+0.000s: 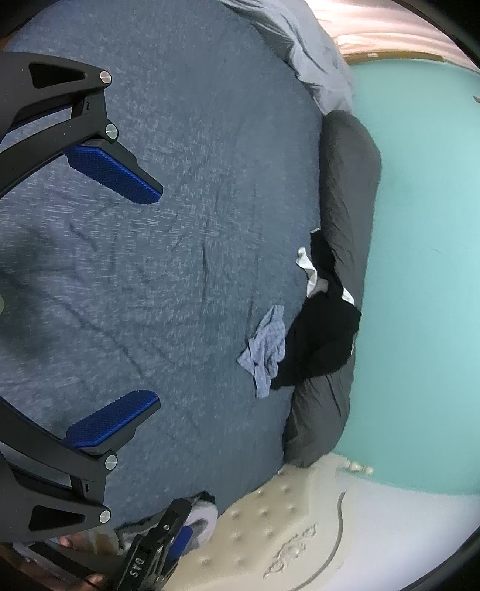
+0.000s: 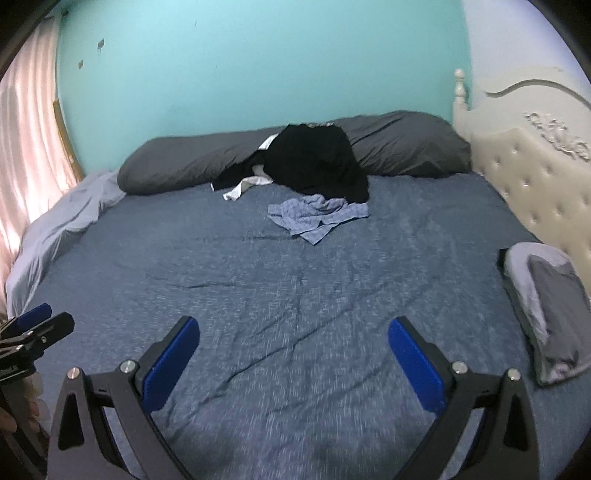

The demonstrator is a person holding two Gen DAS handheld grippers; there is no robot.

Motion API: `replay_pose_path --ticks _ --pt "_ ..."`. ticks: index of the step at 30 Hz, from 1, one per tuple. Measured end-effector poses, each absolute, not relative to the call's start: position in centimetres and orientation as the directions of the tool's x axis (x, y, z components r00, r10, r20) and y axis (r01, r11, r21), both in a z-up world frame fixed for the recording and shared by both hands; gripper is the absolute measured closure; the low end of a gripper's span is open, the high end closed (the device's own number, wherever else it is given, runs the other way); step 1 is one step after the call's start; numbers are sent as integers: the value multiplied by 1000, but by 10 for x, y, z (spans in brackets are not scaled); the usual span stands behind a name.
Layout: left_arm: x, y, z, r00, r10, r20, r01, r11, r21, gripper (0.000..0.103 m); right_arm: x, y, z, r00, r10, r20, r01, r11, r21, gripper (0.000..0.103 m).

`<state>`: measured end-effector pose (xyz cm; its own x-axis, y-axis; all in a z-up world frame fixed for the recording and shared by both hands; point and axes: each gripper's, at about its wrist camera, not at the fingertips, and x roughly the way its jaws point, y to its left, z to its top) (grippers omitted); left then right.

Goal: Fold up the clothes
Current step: 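Move the right gripper toward the plaid boxer shorts and close on the fabric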

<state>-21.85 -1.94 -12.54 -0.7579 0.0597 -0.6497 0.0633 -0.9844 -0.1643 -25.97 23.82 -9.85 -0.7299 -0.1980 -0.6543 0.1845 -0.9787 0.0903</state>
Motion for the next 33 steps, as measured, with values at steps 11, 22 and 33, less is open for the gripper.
replay_pose_path --ticks 11,22,33 --pt "-289 -45 -194 -723 45 -689 130 -971 -199 0 -386 217 -161 -682 -189 -707 222 -974 46 0" --pt "-318 -74 -242 -685 19 -729 191 -960 -205 0 -498 199 -214 -648 -182 -739 203 -977 63 0" --pt "-326 -89 -255 -667 18 -745 212 -954 -213 0 -586 193 -269 -609 -169 -775 181 -981 72 0"
